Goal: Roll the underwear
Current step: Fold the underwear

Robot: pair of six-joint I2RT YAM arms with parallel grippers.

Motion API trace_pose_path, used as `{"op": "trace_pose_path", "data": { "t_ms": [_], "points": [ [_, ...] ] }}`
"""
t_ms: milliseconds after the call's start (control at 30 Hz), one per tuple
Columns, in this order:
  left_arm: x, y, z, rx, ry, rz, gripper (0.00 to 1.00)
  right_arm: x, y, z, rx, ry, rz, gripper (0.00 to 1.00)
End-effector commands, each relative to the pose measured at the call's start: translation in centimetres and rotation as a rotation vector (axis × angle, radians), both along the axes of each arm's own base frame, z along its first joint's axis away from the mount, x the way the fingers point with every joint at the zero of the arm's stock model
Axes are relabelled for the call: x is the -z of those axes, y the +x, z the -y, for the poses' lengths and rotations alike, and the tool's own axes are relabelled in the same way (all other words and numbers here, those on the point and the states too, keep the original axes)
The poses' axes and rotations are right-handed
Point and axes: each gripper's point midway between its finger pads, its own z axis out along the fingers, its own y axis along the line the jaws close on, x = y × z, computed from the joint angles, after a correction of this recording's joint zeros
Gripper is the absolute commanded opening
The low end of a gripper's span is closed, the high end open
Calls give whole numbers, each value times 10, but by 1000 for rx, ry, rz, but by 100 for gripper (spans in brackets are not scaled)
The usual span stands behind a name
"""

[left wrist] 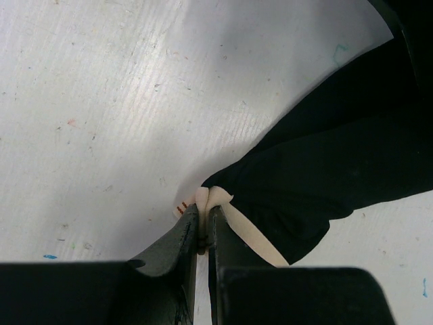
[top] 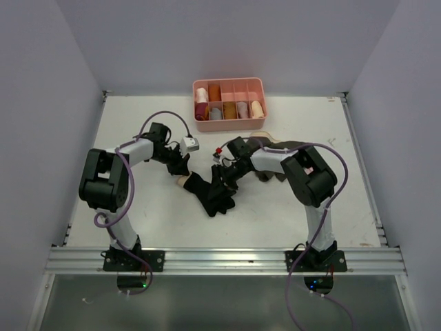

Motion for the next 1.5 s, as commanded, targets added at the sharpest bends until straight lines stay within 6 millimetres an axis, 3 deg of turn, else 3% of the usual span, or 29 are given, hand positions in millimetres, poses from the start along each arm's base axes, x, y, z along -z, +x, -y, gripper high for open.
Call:
{"op": "trace_pose_path", "data": {
  "t_ms": [0, 200, 500, 533, 733, 900, 1133, 1467],
  "points": [
    [47, -17, -29, -6, 200, -63, 0, -20, 3, -14, -7, 78, -9, 46],
    [47, -17, -29, 0, 201, -57, 0, -27, 11, -24, 32, 101, -37, 50],
    [47, -17, -29, 0, 206, -58, 0, 0, 4, -30, 35, 21, -109, 51],
    [47, -17, -29, 0, 206, -58, 0, 1, 2, -30, 32, 21, -120, 50],
    [47, -16, -30, 4, 211, -51, 0, -16, 8, -26, 13, 39, -77, 15],
    [48, -17, -31, 5, 216, -48, 0, -34, 17, -18, -22, -45, 41, 10],
    [48, -17, -31, 9, 221, -46, 0, -30, 35, 0, -63, -183, 211, 7],
    [48, -17, -32, 14, 231, -42, 0, 7, 26, 29, -165, -285, 171, 6]
  ]
}}
